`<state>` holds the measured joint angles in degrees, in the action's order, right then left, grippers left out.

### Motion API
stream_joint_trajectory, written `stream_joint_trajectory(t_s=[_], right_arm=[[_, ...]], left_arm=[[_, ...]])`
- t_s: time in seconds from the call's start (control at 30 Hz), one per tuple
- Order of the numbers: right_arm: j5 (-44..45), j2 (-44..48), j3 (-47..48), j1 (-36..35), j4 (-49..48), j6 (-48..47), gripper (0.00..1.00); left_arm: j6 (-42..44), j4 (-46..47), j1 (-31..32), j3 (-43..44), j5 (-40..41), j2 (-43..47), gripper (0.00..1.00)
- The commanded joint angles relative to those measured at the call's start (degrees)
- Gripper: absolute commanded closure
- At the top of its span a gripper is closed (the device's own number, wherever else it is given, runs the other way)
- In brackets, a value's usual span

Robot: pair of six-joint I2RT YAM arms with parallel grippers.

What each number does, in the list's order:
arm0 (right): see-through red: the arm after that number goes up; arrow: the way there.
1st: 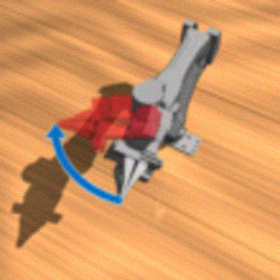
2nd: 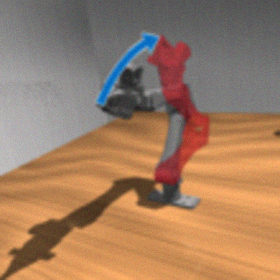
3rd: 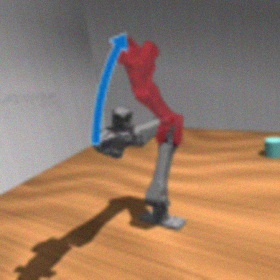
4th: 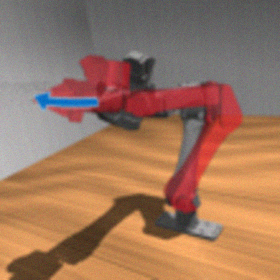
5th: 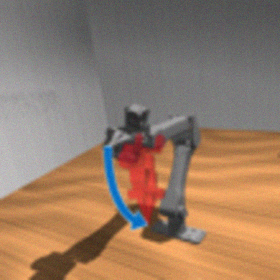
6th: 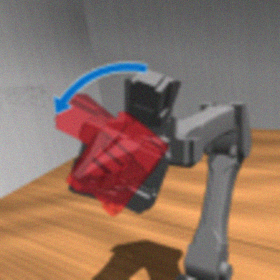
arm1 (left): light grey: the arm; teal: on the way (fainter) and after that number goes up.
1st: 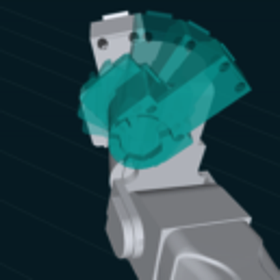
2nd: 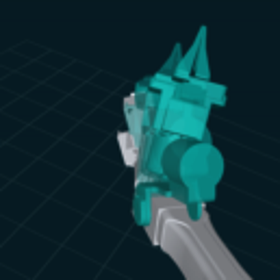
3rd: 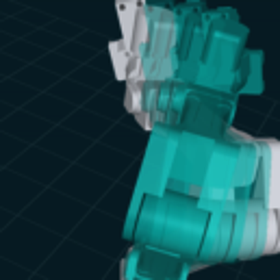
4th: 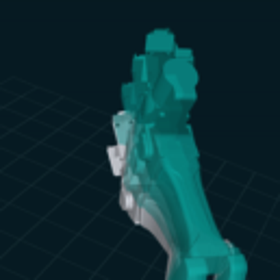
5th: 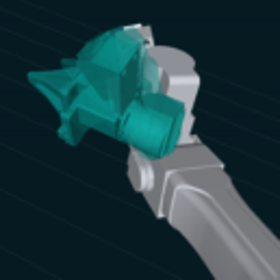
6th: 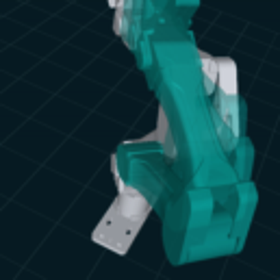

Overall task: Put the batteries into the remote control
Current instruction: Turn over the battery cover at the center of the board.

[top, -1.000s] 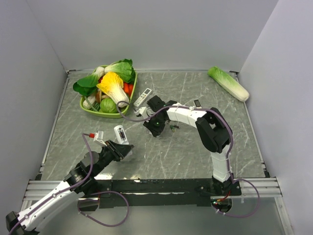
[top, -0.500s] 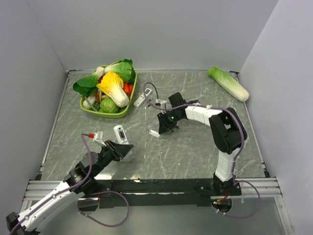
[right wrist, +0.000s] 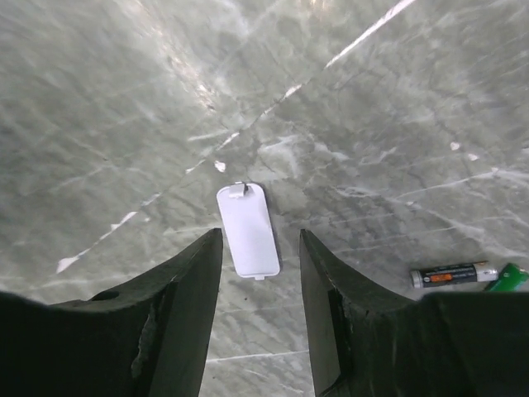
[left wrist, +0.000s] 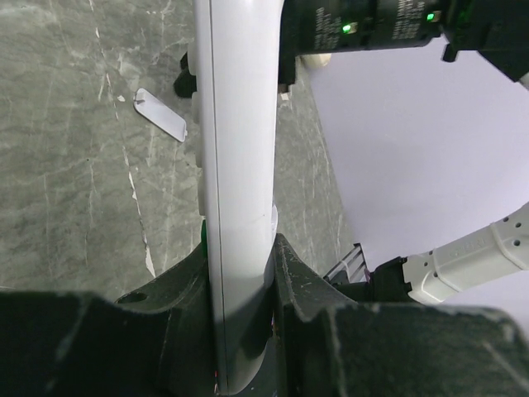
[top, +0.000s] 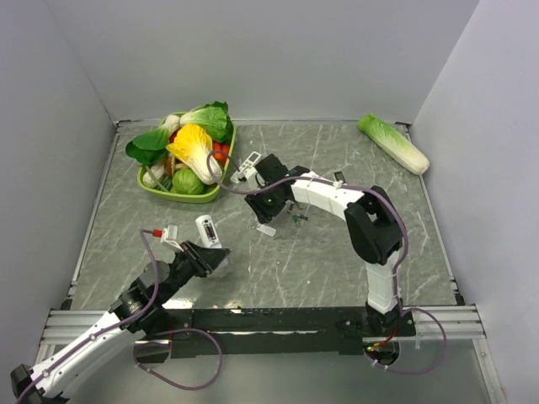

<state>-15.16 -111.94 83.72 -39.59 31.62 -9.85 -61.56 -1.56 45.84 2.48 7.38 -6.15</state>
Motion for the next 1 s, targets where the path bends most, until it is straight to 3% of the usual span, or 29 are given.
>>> stream_joint_trajectory(t_s=[0.0,0.6,0.97], right_arm=[[5.9,-3.5,3.5,-1.4,6.1,-1.5,0.5],[7.8,-7.8,6.2,-4.1,9.1,-2.5,0.51],[12.4,-11.3,7.0,-6.3,10.3,-2.6,0.58]], left_arm=[[0.7,2.0,0.1,-0.3,-0.3,1.2,0.99],[0.9,3.5,0.1,-0.4,-0.8,-0.2,0.99],[0.9,3.0,0.1,-0.4,-0.6,0.4,0.99]])
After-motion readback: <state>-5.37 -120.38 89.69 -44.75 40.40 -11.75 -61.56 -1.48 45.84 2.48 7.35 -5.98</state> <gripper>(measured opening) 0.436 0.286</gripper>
